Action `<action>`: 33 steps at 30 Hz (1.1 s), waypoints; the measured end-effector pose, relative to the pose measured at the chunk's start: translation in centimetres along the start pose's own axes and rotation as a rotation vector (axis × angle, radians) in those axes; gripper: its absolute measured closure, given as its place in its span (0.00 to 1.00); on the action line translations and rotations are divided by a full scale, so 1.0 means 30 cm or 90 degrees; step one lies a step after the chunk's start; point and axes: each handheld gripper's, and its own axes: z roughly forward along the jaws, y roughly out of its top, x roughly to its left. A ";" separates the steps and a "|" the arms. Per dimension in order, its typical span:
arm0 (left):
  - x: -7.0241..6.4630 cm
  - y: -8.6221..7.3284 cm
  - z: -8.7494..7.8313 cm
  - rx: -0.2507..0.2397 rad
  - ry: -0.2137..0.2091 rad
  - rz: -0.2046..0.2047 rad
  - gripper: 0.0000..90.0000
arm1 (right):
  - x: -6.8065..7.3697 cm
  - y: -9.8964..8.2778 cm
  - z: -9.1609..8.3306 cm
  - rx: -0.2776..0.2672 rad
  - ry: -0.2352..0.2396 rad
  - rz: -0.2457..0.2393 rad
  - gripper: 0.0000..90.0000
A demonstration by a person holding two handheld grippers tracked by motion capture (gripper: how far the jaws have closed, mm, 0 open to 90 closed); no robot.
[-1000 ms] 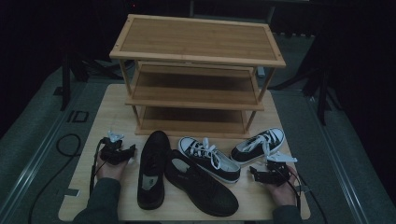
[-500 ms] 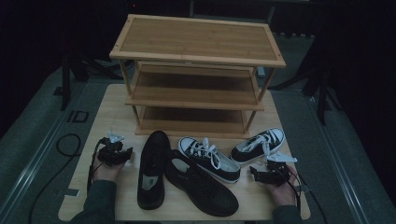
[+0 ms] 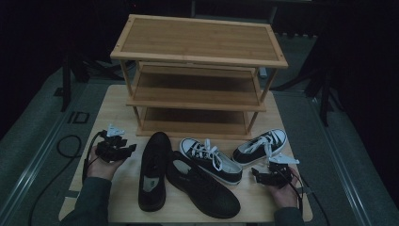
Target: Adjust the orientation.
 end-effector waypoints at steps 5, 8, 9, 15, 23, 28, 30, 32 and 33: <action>-0.021 0.014 -0.001 0.012 -0.014 0.013 0.58 | 0.000 0.000 0.000 0.000 0.000 0.000 0.15; -0.034 0.018 0.006 0.022 -0.024 0.017 0.57 | 0.000 0.000 0.000 0.000 0.000 0.000 0.15; -0.036 0.019 0.006 0.024 -0.030 0.015 0.57 | 0.000 0.000 0.000 0.000 -0.001 0.001 0.15; -0.057 0.040 -0.013 0.030 -0.055 0.013 0.57 | 0.000 0.000 0.000 0.000 -0.001 0.001 0.15; -0.070 0.065 -0.042 0.026 -0.077 0.020 0.56 | 0.001 0.000 0.000 0.000 -0.001 0.001 0.15; -0.080 0.077 -0.060 0.030 -0.087 0.034 0.58 | 0.001 0.000 0.000 0.000 -0.001 0.002 0.15; -0.082 0.082 -0.063 0.035 -0.092 0.038 0.63 | 0.001 0.000 0.000 0.000 -0.001 0.002 0.15; -0.085 0.086 -0.067 0.039 -0.106 0.044 0.71 | 0.001 0.000 0.000 0.000 -0.002 0.002 0.15; -0.087 0.087 -0.069 0.040 -0.110 0.046 0.76 | 0.001 0.000 0.000 0.000 -0.002 0.002 0.15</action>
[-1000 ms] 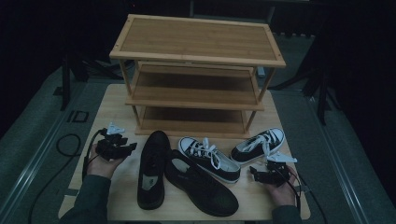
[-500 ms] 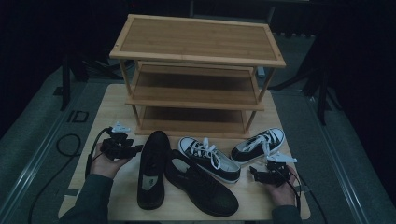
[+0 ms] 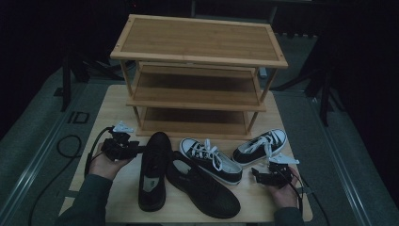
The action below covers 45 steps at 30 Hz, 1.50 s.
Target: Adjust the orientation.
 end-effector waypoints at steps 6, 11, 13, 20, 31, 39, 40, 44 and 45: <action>-0.036 0.009 -0.018 -0.003 -0.018 0.044 0.95 | 0.000 0.000 0.000 0.000 0.000 0.000 0.15; -0.072 0.024 -0.037 -0.003 -0.035 0.070 1.00 | 0.000 0.000 0.000 0.000 0.000 0.000 0.15; -0.081 0.028 -0.044 -0.003 -0.042 0.075 1.00 | 0.000 0.000 0.000 0.000 0.000 0.000 0.15; -0.123 0.033 -0.064 -0.011 -0.064 0.094 1.00 | 0.000 0.000 0.000 0.000 0.000 0.000 0.15; -0.171 0.011 -0.064 0.006 -0.081 0.118 1.00 | 0.000 0.000 0.000 0.000 0.000 0.000 0.15; -0.193 -0.019 -0.056 0.023 -0.090 0.126 1.00 | 0.000 0.000 0.000 0.000 0.000 0.000 0.15; -0.196 -0.023 -0.054 0.026 -0.090 0.129 1.00 | 0.000 0.000 0.000 0.000 0.000 0.000 0.15; -0.194 -0.040 -0.051 0.029 -0.090 0.124 1.00 | 0.000 0.000 0.000 0.000 0.000 0.000 0.15; -0.195 -0.048 -0.047 0.037 -0.088 0.123 1.00 | 0.000 0.000 0.000 0.000 0.000 0.000 0.15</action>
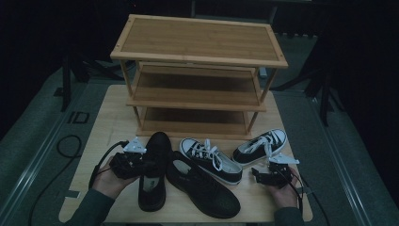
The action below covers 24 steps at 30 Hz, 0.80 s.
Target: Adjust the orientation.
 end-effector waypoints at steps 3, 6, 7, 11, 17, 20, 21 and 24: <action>-0.011 -0.013 0.017 0.023 -0.001 0.007 1.00 | 0.000 0.000 0.000 0.000 0.000 0.000 0.15; -0.020 -0.024 0.036 0.047 0.007 0.010 1.00 | 0.000 0.000 0.000 0.000 0.000 0.000 0.15; -0.020 -0.026 0.039 0.054 0.010 0.011 1.00 | 0.000 0.000 0.000 0.000 0.000 0.000 0.15; -0.010 -0.028 0.034 0.065 0.027 0.014 1.00 | 0.000 0.000 0.000 0.000 0.000 0.000 0.15; 0.007 -0.028 0.026 0.083 0.084 0.024 1.00 | 0.000 0.000 0.000 0.000 0.000 -0.001 0.15; 0.032 -0.031 0.020 0.079 0.096 0.013 1.00 | 0.000 0.000 0.000 0.000 0.001 0.000 0.15; 0.040 -0.032 0.018 0.078 0.099 0.009 1.00 | 0.000 0.000 0.000 0.000 0.000 0.000 0.15; 0.070 -0.035 0.012 0.079 0.112 0.000 1.00 | 0.000 0.000 0.000 0.000 0.000 0.000 0.15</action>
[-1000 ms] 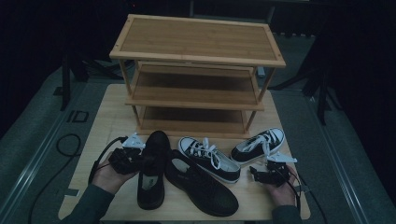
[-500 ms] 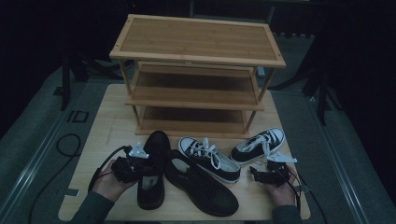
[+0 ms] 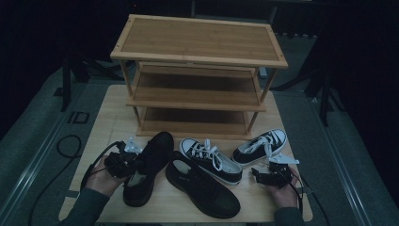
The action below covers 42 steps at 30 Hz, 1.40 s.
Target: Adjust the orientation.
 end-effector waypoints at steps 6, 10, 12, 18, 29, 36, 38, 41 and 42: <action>0.047 -0.005 -0.007 -0.001 0.017 -0.020 1.00 | 0.000 0.000 0.000 0.000 0.000 0.000 0.15; 0.078 -0.010 -0.005 -0.003 0.031 -0.032 1.00 | 0.000 0.000 0.000 0.000 0.000 0.000 0.15; 0.095 -0.013 -0.005 -0.005 0.034 -0.040 1.00 | 0.000 0.000 0.000 0.000 0.000 0.000 0.15; 0.111 -0.013 -0.002 -0.005 0.046 -0.046 1.00 | 0.000 0.000 0.000 0.000 0.000 0.000 0.15; 0.163 -0.006 0.009 -0.006 0.075 -0.062 1.00 | 0.000 0.000 0.000 0.000 0.000 -0.001 0.15; 0.196 -0.013 0.004 -0.007 0.086 -0.077 1.00 | 0.000 0.000 0.000 0.000 0.001 0.000 0.15; 0.204 -0.020 -0.002 -0.012 0.088 -0.084 1.00 | 0.000 0.000 0.000 0.000 0.000 0.000 0.15; 0.210 -0.027 -0.011 -0.016 0.089 -0.087 1.00 | 0.000 0.000 0.000 0.000 0.000 0.000 0.15; 0.209 -0.028 -0.012 -0.018 0.090 -0.087 1.00 | 0.000 0.000 0.000 0.000 0.000 0.000 0.15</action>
